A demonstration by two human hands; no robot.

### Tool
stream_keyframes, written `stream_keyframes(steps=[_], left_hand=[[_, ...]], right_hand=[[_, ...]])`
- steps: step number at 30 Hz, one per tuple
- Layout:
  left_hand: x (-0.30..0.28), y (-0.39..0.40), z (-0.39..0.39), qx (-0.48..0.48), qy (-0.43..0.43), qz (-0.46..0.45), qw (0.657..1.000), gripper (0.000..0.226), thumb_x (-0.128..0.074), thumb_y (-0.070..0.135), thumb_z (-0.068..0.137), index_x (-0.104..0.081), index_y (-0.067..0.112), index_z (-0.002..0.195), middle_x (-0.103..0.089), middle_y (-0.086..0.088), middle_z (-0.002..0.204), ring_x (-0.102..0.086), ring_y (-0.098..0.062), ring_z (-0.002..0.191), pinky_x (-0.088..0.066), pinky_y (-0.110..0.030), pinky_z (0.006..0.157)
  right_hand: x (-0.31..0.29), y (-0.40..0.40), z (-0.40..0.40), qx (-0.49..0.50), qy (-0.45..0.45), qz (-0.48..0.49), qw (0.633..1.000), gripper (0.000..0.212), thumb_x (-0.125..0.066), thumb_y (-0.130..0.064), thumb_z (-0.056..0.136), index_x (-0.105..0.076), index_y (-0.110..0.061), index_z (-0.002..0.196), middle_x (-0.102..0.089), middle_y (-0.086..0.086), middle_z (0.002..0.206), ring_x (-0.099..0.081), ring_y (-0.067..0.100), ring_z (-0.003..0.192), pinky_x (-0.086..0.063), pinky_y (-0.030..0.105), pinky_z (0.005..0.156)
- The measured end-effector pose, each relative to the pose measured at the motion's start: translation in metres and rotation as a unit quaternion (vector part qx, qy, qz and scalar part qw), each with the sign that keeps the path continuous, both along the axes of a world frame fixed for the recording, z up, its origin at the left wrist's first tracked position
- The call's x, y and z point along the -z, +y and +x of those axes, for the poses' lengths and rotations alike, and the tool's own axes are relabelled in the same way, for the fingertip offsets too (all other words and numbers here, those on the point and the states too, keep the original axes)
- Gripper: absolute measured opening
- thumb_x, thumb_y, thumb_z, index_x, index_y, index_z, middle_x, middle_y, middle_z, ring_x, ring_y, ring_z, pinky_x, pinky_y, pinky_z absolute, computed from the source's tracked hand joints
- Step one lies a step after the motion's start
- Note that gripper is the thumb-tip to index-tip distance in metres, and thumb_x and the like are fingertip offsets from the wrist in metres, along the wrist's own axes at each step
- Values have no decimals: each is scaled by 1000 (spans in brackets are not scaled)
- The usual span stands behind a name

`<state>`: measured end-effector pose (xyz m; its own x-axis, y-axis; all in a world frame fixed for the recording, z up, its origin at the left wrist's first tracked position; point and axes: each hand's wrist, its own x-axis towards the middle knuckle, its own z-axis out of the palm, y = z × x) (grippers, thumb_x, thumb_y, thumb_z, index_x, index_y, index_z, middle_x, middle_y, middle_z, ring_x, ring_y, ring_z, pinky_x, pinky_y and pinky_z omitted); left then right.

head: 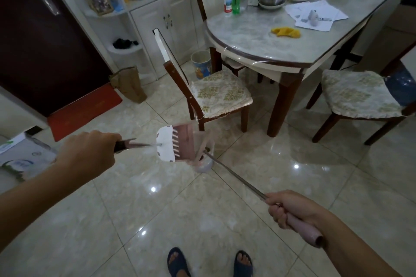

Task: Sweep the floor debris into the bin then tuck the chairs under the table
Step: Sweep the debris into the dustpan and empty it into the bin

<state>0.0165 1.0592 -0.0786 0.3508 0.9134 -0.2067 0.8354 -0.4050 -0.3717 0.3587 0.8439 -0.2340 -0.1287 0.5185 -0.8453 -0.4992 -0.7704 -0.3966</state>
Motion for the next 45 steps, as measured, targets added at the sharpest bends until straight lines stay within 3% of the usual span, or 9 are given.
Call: stream_keyframes(steps=[4,12,17,20,24,30,37,41,45], left_hand=[[4,-16,-33,-66,-85,14,994,11,-56,18,92,-64,26,93,-58,2,60,-58,-13,51,-53,-27,49],[45,-50,-108,-238,-181,45,953,12,-62,13,86,-69,22,87,-56,0,59,-54,-16,52,-43,-25,46],[86,-79,-156,-309,-235,18,921,20,-59,13,84,-73,25,90,-61,2,58,-59,-16,50,-43,-23,45],[101,-99,-185,-343,-251,3,905,19,-58,17,85,-73,28,92,-61,4,61,-59,-16,53,-45,-24,48],[116,-124,-221,-383,-288,-3,878,16,-59,21,85,-72,29,89,-60,6,61,-59,-16,55,-49,-26,51],[135,-157,-267,-439,-335,-18,834,19,-54,15,84,-69,26,85,-59,6,64,-56,-16,55,-41,-24,49],[146,-179,-306,-456,-361,-2,813,12,-55,19,87,-65,25,84,-53,8,63,-54,-16,57,-37,-25,49],[156,-185,-318,-465,-373,-5,803,15,-53,16,86,-64,24,81,-51,9,60,-54,-17,57,-39,-26,51],[169,-194,-321,-467,-380,-6,799,14,-53,19,88,-59,25,78,-52,8,62,-57,-16,59,-39,-26,50]], right_hand=[[-25,16,-2,-47,-20,31,998,56,-36,4,93,-28,-5,147,-38,3,55,-37,8,38,-34,17,32],[-82,60,-50,-212,-193,87,954,45,-43,8,88,-38,20,132,-46,8,53,-41,12,38,-32,21,38],[-62,77,-130,-266,-238,75,931,29,-45,8,80,-61,9,104,-43,7,45,-39,14,33,-30,20,39],[-46,81,-183,-300,-267,71,913,12,-46,7,77,-52,-3,79,-40,10,43,-38,17,31,-30,19,39],[-36,82,-253,-348,-292,74,888,20,-44,10,78,-40,-6,66,-37,10,51,-37,17,30,-29,17,36],[-31,77,-349,-451,-335,68,824,26,-42,11,77,-37,-7,59,-37,10,52,-38,16,27,-29,18,37],[-29,73,-434,-611,-339,105,707,33,-49,13,76,-41,-8,52,-44,-1,30,-45,12,35,-35,19,41],[-29,74,-462,-597,-329,93,726,24,-43,13,75,-42,-5,58,-44,2,27,-45,12,26,-34,17,35],[-17,73,-484,-629,-314,81,706,21,-46,11,75,-42,-7,64,-46,12,55,-46,18,38,-36,24,40]])
